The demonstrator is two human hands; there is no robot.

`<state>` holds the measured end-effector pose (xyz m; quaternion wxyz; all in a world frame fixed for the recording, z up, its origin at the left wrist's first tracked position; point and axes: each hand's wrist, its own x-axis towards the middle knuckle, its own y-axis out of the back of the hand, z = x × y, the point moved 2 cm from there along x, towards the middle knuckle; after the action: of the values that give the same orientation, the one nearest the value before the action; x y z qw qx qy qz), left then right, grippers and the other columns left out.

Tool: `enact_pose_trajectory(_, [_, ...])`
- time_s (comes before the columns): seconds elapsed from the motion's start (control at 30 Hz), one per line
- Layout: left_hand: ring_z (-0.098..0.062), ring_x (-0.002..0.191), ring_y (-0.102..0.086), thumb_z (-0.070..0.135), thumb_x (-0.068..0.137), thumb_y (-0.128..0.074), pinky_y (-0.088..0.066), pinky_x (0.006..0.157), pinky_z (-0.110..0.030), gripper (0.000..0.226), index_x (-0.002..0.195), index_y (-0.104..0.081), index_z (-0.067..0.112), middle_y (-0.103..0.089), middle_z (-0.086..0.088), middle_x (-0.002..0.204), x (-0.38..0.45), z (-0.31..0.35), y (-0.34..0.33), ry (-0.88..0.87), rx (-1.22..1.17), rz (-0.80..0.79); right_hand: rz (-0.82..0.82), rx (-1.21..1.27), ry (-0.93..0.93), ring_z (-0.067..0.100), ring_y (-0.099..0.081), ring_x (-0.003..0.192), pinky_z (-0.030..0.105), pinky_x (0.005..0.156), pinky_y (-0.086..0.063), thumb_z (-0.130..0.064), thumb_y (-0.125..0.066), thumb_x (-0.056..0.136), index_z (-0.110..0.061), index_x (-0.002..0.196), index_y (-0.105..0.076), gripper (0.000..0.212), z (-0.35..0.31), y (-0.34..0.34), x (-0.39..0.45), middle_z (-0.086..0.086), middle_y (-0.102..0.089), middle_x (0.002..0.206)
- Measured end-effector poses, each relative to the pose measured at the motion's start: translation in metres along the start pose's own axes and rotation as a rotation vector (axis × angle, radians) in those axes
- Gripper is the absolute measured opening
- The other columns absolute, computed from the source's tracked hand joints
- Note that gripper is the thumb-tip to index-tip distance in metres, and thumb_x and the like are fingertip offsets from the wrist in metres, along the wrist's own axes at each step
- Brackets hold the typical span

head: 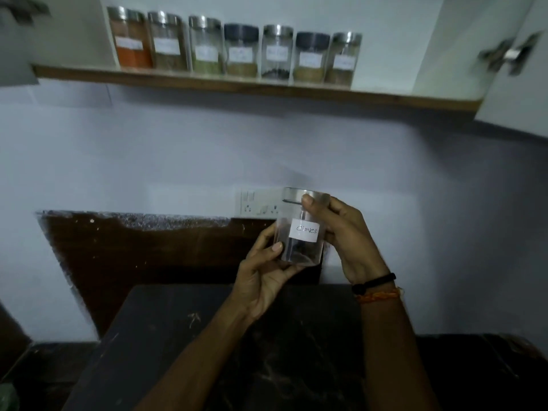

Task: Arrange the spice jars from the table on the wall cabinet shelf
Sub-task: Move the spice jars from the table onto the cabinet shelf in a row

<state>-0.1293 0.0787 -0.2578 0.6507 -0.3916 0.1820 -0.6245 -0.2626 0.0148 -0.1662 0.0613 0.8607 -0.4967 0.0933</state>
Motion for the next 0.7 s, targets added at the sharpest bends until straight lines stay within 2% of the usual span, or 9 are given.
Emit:
enact_pose_trajectory(0.17, [-0.049,0.131,-0.049,0.017,0.075,-0.081,-0.036,0.107,-0.070,0.078,0.145,-0.047,0.012,-0.050,-0.026,0.143,0.052,0.039,-0.046,-0.052,0.081,-0.119,0.012,-0.025,0.122,0.022,-0.071,0.107,0.018,0.073,-0.056,-0.046,-0.075,0.079,-0.018,0.117,-0.074,0.047,-0.068,0.020,0.028,0.006,-0.076,0.114])
enact_pose_trajectory(0.27, [-0.052,0.130,-0.049,0.017,0.071,-0.084,-0.032,0.109,-0.071,0.082,0.145,-0.048,0.012,-0.049,-0.029,0.143,0.077,0.058,-0.078,-0.086,0.107,-0.157,0.016,-0.047,0.184,0.023,-0.072,0.106,0.019,0.073,-0.057,-0.046,-0.078,0.074,-0.014,0.115,-0.074,0.053,-0.105,0.031,0.043,0.008,-0.076,0.112])
enact_pose_trajectory(0.37, [-0.054,0.131,-0.046,0.012,0.073,-0.079,-0.031,0.111,-0.069,0.078,0.144,-0.048,0.009,-0.048,-0.032,0.143,0.100,0.076,-0.107,-0.089,0.135,-0.206,0.006,-0.053,0.270,0.016,-0.074,0.097,0.019,0.071,-0.057,-0.045,-0.080,0.069,-0.008,0.118,-0.072,0.062,-0.139,0.042,0.056,0.003,-0.078,0.108])
enact_pose_trajectory(0.5, [-0.047,0.131,-0.050,0.010,0.085,-0.065,-0.038,0.112,-0.058,0.061,0.143,-0.048,0.008,-0.053,-0.028,0.140,0.131,0.102,-0.143,-0.119,0.301,-0.270,0.057,-0.075,0.383,0.020,-0.074,0.091,0.026,0.073,-0.059,-0.035,-0.086,0.069,0.012,0.118,-0.063,0.072,-0.176,0.062,0.076,0.013,-0.075,0.103])
enact_pose_trajectory(0.6, [-0.036,0.126,-0.058,0.015,0.091,-0.065,-0.046,0.108,-0.048,0.048,0.137,-0.055,0.007,-0.061,-0.021,0.135,0.155,0.117,-0.164,-0.168,0.483,-0.277,0.106,-0.108,0.432,0.026,-0.074,0.096,0.024,0.071,-0.059,-0.031,-0.087,0.075,0.012,0.118,-0.061,0.066,-0.194,0.080,0.095,0.024,-0.071,0.111])
enact_pose_trajectory(0.7, [-0.021,0.115,-0.066,0.019,0.100,-0.057,-0.053,0.101,-0.035,0.025,0.121,-0.068,0.011,-0.072,-0.006,0.120,0.177,0.130,-0.178,-0.425,0.896,-0.174,0.157,-0.123,0.454,0.030,-0.073,0.103,0.027,0.073,-0.059,-0.032,-0.087,0.075,0.013,0.116,-0.059,0.068,-0.207,0.096,0.117,0.024,-0.070,0.116])
